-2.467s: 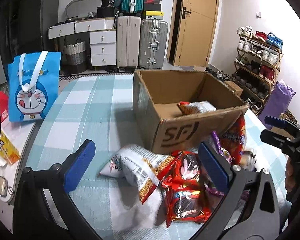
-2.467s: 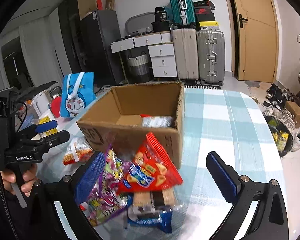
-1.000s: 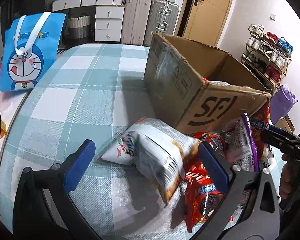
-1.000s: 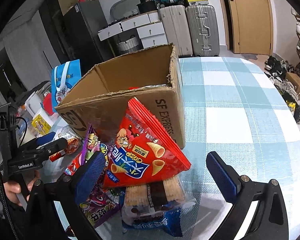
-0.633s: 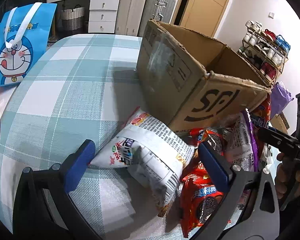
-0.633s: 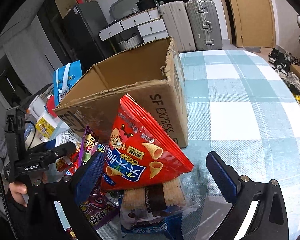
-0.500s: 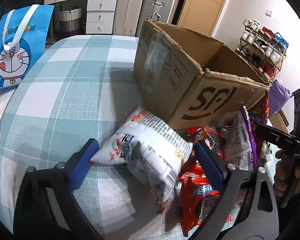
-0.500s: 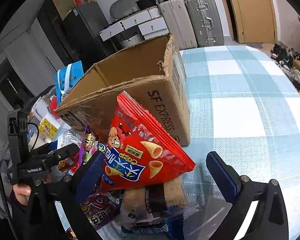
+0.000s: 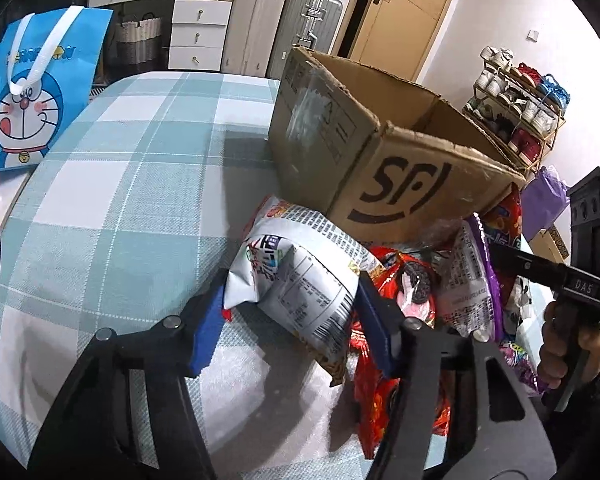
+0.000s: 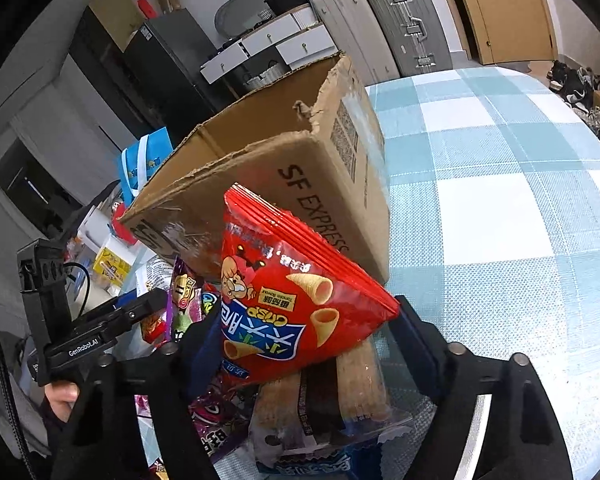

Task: Organize snacks
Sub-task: 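Grasp the white chip bag with the left gripper while the right grasps the red crisp bag, then lift both bags over the box with the left and right grippers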

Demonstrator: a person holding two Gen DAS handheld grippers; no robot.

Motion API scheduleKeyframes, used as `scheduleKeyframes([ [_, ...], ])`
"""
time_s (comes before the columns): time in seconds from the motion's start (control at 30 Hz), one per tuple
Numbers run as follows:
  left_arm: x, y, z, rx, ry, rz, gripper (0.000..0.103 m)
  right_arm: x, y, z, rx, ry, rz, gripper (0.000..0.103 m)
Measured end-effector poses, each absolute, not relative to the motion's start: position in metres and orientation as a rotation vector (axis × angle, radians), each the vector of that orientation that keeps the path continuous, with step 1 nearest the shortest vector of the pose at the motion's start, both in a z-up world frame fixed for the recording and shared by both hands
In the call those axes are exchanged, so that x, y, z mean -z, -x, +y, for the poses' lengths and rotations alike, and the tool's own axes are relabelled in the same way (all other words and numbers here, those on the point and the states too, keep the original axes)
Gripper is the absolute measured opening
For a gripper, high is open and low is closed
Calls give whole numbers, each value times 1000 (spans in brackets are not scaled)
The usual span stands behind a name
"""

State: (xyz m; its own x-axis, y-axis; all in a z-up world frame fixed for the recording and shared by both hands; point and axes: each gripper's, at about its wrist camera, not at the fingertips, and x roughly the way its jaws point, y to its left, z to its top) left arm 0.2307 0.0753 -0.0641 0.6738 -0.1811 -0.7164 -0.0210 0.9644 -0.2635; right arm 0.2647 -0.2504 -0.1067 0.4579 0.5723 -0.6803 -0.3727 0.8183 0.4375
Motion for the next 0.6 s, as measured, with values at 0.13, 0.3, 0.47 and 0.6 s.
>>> scheduleKeyframes([
  [0.13, 63, -225, 79, 88, 274, 824, 56, 103, -258, -251, -626, -244, 903, 52],
  [0.3, 60, -215, 81, 91, 279, 809, 56, 98, -246, -254, -637, -239, 866, 47],
  [0.47, 56, -204, 84, 91, 278, 789, 56, 93, -236, -262, -636, -251, 838, 46],
  [0.6, 47, -198, 84, 90, 277, 765, 56, 84, -226, -266, -638, -249, 804, 46],
])
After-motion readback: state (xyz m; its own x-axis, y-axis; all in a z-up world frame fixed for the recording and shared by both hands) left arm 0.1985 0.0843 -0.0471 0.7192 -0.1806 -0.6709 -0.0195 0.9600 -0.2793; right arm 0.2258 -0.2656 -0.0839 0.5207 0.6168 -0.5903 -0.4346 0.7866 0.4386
